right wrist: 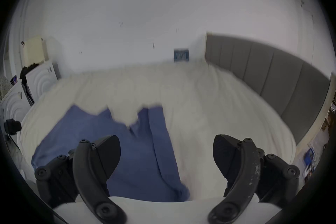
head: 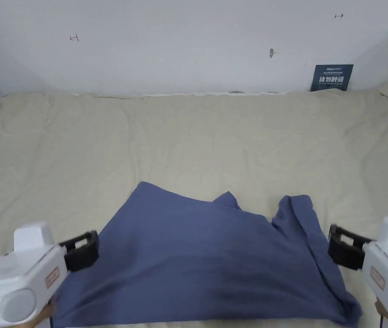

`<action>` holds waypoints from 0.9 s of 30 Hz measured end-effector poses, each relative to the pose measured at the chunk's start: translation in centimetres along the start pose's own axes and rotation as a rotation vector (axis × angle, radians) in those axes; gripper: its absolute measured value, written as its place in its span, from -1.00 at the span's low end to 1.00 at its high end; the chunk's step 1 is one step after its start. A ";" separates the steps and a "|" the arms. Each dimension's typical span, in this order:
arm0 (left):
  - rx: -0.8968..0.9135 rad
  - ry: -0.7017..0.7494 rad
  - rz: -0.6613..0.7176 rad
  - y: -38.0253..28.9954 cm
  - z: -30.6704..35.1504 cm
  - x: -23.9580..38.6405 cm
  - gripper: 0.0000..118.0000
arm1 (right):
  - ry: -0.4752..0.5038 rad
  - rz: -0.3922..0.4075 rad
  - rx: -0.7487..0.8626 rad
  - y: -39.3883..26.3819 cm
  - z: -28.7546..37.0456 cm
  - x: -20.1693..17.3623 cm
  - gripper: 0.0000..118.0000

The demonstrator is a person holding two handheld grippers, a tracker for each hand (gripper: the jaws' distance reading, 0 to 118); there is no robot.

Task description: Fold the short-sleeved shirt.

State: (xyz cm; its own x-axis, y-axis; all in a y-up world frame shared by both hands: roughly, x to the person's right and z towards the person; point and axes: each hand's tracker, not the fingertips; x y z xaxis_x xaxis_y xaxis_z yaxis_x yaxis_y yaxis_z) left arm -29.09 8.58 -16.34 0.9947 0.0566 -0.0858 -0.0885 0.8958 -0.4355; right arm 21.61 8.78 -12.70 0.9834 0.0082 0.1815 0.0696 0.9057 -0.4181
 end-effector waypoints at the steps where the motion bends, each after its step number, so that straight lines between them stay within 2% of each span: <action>1: 0.064 -0.015 -0.013 1.1 0.6 1.0 0.89 | -0.001 0.009 0.055 1.4 1.2 -0.8 0.80; 5: 0.246 -0.044 -0.056 4.5 2.3 4.7 0.88 | -0.017 0.036 0.229 4.7 3.9 -2.6 0.79; 7: 0.309 -0.058 -0.073 5.4 2.6 6.1 0.69 | -0.037 0.050 0.285 5.4 4.8 -3.3 0.67; 8: 0.328 -0.064 -0.080 5.7 2.7 6.7 0.47 | -0.044 0.065 0.303 5.7 5.1 -3.7 0.56; 10: 0.340 -0.066 -0.081 6.0 2.7 7.8 -0.30 | -0.061 0.084 0.327 6.0 5.3 -4.1 0.13; 11: 0.350 -0.062 -0.073 6.1 2.5 8.3 -0.73 | -0.063 0.086 0.329 6.0 5.5 -4.3 -0.19; 12: 0.356 -0.061 -0.071 6.1 2.4 8.6 -0.99 | -0.066 0.090 0.338 5.9 5.6 -4.4 -0.70; 13: 0.367 -0.074 -0.061 6.1 2.2 8.9 -1.00 | -0.070 0.091 0.342 5.9 5.3 -4.3 -0.96; 14: 0.368 -0.103 -0.056 6.2 1.9 8.9 -1.00 | -0.072 0.092 0.344 5.8 5.3 -4.4 -0.98; 21: 0.322 -0.104 -0.115 7.5 -1.9 10.0 -1.00 | -0.065 0.105 0.338 6.0 3.8 -4.5 -0.98; 27: 0.097 -0.189 -0.158 10.3 -10.6 9.7 -1.00 | -0.067 0.103 0.312 6.7 1.1 -4.1 -0.98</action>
State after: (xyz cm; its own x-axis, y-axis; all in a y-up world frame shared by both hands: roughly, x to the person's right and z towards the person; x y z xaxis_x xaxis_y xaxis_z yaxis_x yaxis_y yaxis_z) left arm -20.93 13.66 -31.17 0.9887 -0.0140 0.1495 0.0649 0.9377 -0.3414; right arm 17.85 15.28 -15.31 0.9687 0.1246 0.2147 -0.0943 0.9848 -0.1461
